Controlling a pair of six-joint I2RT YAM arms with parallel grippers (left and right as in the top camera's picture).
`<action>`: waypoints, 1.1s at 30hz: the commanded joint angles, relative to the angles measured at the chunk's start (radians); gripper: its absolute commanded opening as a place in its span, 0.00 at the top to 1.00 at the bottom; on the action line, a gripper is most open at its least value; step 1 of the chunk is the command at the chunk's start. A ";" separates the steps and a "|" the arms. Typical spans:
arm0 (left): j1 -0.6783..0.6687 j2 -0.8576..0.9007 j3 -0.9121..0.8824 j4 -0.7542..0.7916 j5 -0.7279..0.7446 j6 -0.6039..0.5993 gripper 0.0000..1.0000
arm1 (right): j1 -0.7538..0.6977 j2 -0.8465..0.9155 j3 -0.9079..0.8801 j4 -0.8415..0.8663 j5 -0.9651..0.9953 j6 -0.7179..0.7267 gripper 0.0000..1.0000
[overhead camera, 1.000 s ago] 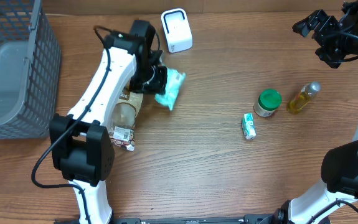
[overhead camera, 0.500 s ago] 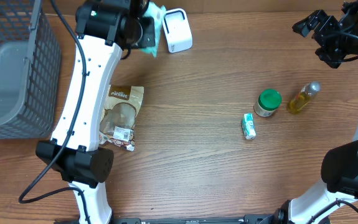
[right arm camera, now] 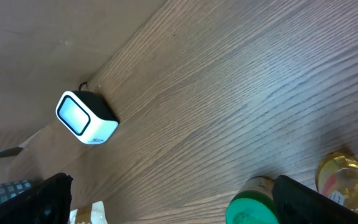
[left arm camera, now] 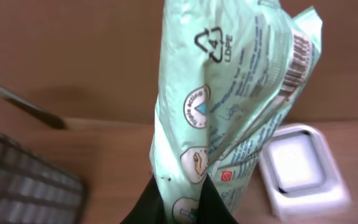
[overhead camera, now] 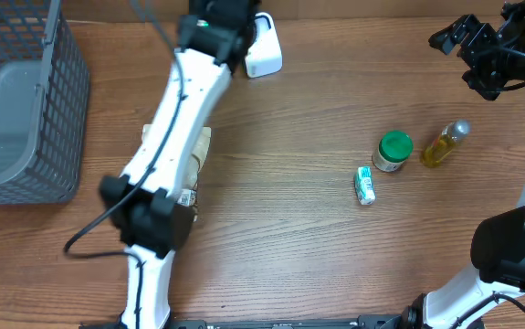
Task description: Scan the item barcode
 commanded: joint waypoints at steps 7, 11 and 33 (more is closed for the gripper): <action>-0.058 0.276 0.014 0.235 -0.398 0.428 0.96 | -0.001 -0.014 0.021 0.002 0.007 -0.006 0.00; -0.076 0.352 0.014 0.278 -0.399 0.455 0.96 | -0.001 -0.014 0.021 0.002 0.007 -0.006 0.00; -0.093 0.445 0.015 0.248 -0.285 0.534 0.96 | 0.000 -0.014 0.021 0.002 0.007 -0.006 0.00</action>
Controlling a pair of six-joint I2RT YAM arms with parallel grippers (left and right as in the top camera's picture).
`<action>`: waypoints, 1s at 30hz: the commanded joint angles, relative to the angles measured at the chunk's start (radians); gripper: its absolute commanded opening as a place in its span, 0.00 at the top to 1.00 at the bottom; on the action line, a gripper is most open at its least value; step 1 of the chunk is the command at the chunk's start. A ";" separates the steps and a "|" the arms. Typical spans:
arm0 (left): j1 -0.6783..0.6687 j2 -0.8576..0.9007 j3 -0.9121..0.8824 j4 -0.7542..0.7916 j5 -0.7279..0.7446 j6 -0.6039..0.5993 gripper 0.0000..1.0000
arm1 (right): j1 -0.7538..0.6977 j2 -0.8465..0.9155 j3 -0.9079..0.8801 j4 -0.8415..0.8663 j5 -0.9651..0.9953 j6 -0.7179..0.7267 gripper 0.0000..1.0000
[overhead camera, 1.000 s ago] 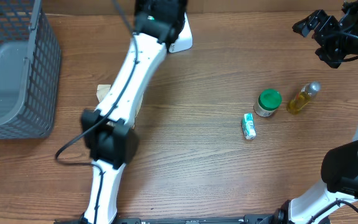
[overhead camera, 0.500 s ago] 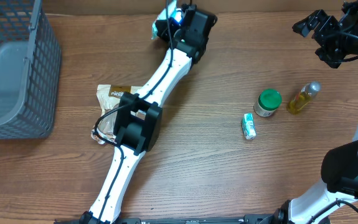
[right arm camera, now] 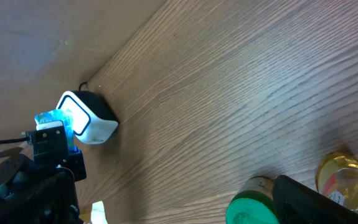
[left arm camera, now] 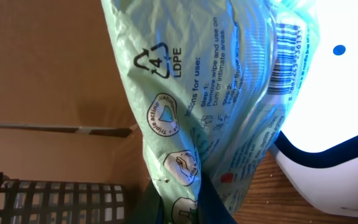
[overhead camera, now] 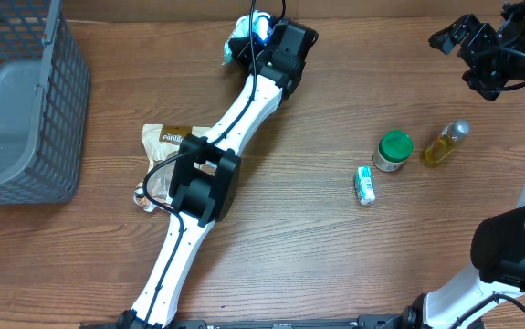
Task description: Scan the item barcode
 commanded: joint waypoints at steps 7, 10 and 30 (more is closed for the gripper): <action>-0.013 -0.104 0.015 -0.011 0.105 -0.039 0.96 | 0.000 -0.014 0.021 0.002 0.006 -0.006 0.00; -0.016 -0.194 0.015 -0.094 0.223 -0.109 0.96 | 0.000 -0.014 0.021 0.002 0.006 -0.006 0.00; -0.039 -0.286 0.014 -0.816 1.394 -0.795 0.96 | 0.000 -0.014 0.021 0.002 0.006 -0.006 0.00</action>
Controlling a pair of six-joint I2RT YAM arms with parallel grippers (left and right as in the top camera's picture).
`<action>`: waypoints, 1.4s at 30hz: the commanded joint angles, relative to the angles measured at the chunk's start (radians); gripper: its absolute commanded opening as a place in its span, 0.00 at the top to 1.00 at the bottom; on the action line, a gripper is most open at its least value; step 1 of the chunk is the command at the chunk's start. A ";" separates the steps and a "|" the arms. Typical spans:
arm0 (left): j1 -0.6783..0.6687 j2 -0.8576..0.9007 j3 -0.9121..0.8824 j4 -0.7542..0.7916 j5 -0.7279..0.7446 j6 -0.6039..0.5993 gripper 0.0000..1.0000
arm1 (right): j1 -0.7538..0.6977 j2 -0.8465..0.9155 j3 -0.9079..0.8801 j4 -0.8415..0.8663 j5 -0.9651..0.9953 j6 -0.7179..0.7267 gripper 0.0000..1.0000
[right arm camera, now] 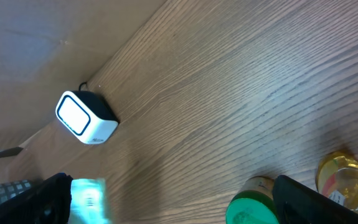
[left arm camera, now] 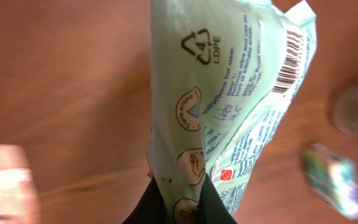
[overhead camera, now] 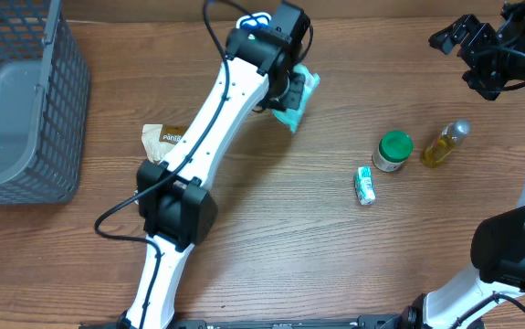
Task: Scan the item barcode
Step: 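Carry the teal pack right and set it down beside the small box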
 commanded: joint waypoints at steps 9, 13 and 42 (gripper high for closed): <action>-0.106 0.175 0.002 -0.049 0.288 -0.109 0.96 | 0.000 -0.014 0.021 0.003 0.007 -0.006 0.00; -0.150 0.219 0.002 -0.045 0.258 -0.182 0.96 | 0.000 -0.014 0.021 0.003 0.007 -0.006 0.00; -0.263 0.257 0.003 -0.072 0.129 -0.340 0.77 | 0.000 -0.014 0.021 0.003 0.007 -0.006 0.00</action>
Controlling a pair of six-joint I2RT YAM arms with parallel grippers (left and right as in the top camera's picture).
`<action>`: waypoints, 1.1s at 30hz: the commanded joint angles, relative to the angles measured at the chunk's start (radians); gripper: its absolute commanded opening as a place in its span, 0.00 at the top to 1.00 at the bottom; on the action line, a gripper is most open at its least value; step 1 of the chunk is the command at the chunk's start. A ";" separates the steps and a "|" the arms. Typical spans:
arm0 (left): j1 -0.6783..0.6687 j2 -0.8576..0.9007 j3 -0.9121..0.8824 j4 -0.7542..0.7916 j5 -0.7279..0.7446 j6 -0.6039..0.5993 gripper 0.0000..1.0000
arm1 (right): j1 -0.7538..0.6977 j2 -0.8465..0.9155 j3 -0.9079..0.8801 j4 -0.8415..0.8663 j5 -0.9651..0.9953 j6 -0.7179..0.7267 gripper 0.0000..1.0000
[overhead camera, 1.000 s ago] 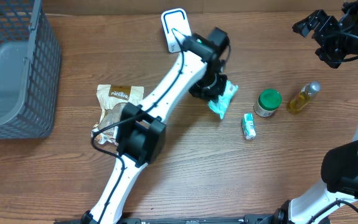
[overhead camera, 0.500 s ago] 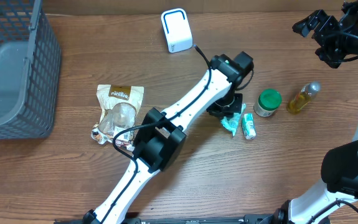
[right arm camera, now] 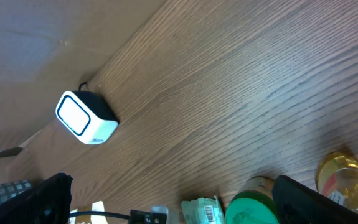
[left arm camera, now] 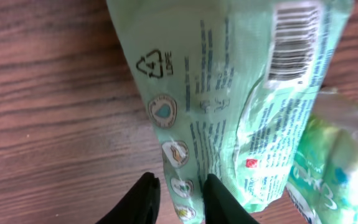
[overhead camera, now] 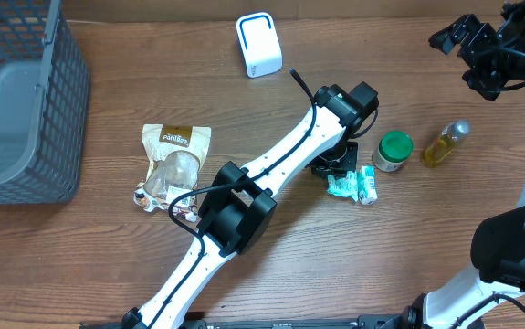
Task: Scan the item barcode
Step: 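Carry the teal pack right and set it down beside the small box, then open the left gripper and move it back left to the brown bag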
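The mint-green wipes packet (overhead camera: 341, 186) lies flat on the wooden table, its barcode (left arm camera: 294, 40) facing up in the left wrist view. My left gripper (left arm camera: 180, 180) stands open at the packet's near end. One finger is off it on the wood side, the other sits at the packet (left arm camera: 228, 93). The white scanner (overhead camera: 258, 44) stands at the back of the table and also shows as the scanner (right arm camera: 85, 118) in the right wrist view. My right gripper (overhead camera: 481, 55) hangs high at the back right, wide open and holding nothing.
A small green pack (overhead camera: 365, 185) touches the packet's right side. A green-lidded jar (overhead camera: 393, 151) and a yellow bottle (overhead camera: 445, 144) stand beyond it. A brown snack bag (overhead camera: 175, 155) lies mid-left, and a grey wire basket (overhead camera: 25, 100) is at far left.
The left gripper was shut on the packet, held in the air right of the scanner. Now the packet lies on the table beside the small green pack, and the fingers have opened.
The left gripper first held the packet up close by the scanner. Then the barcode side was against the scanner's lit face. After that the packet was away to the right, off the scanner. Now it lies released by the jar. The right arm stayed still.
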 commanded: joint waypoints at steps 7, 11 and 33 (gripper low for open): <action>0.023 -0.043 0.009 -0.023 0.019 0.048 0.82 | 0.000 -0.014 0.021 0.002 0.007 -0.006 0.00; 0.054 -0.097 0.009 -0.041 0.019 0.075 0.82 | 0.000 -0.014 0.021 0.002 0.007 -0.006 0.00; 0.265 -0.216 0.000 -0.292 -0.262 0.231 0.96 | 0.000 -0.014 0.021 0.002 0.007 -0.006 0.00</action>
